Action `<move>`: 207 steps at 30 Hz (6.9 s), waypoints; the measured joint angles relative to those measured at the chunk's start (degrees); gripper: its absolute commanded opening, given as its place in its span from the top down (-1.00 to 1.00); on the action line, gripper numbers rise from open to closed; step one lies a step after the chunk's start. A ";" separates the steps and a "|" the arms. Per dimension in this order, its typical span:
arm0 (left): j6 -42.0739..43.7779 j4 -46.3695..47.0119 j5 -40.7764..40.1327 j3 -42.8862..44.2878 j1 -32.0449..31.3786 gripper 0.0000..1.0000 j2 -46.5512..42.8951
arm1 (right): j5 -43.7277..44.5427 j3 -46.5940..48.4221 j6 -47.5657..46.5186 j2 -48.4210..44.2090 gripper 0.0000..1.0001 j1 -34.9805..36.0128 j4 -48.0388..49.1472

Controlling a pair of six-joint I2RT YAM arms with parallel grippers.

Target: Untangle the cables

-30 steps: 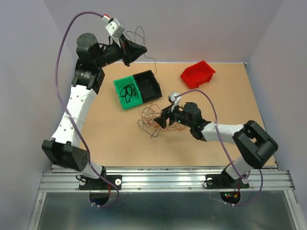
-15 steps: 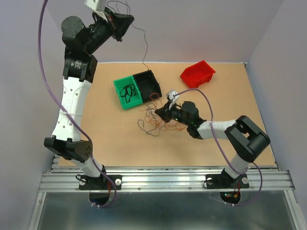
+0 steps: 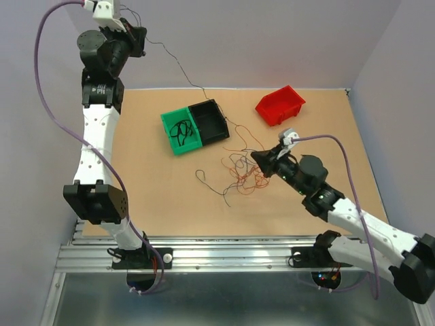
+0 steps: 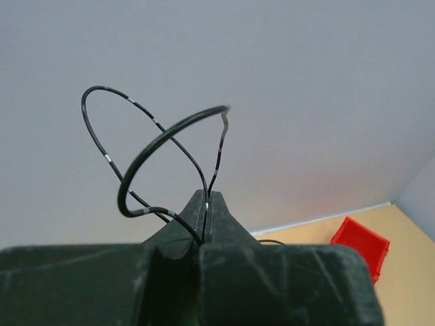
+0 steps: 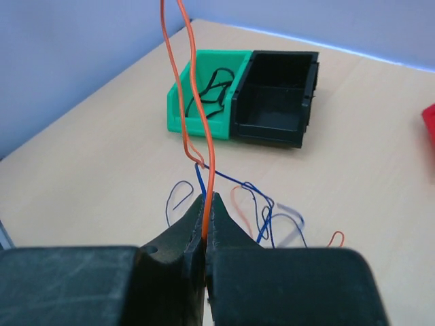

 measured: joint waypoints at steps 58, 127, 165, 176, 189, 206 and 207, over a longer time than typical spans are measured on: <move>22.36 24.17 -15.54 -50.73 -9.31 1.00 -0.22 | 26.47 -3.87 9.29 -13.88 0.99 0.00 -16.72; 27.04 -6.84 -23.93 -40.37 -16.57 -0.03 2.64 | 21.09 -3.78 9.16 -2.84 0.99 0.00 -12.85; 29.49 -9.90 -24.83 -35.87 -16.13 -0.07 5.29 | 20.00 -2.60 9.14 0.35 0.99 0.00 -11.43; 30.86 -10.49 -15.74 -33.99 -2.38 -0.48 3.50 | 19.39 -2.38 9.14 1.33 0.99 0.00 -11.28; 38.40 -16.44 3.41 -21.70 9.07 -0.47 20.17 | 18.95 -1.92 9.11 2.05 0.99 0.00 -11.26; 40.11 -23.52 8.00 -9.90 9.38 -0.10 33.18 | 18.62 -1.73 9.11 2.67 0.99 0.00 -11.26; 39.95 -23.58 7.69 -9.86 9.38 -0.05 33.44 | 18.58 -1.73 9.11 2.67 0.99 0.00 -11.26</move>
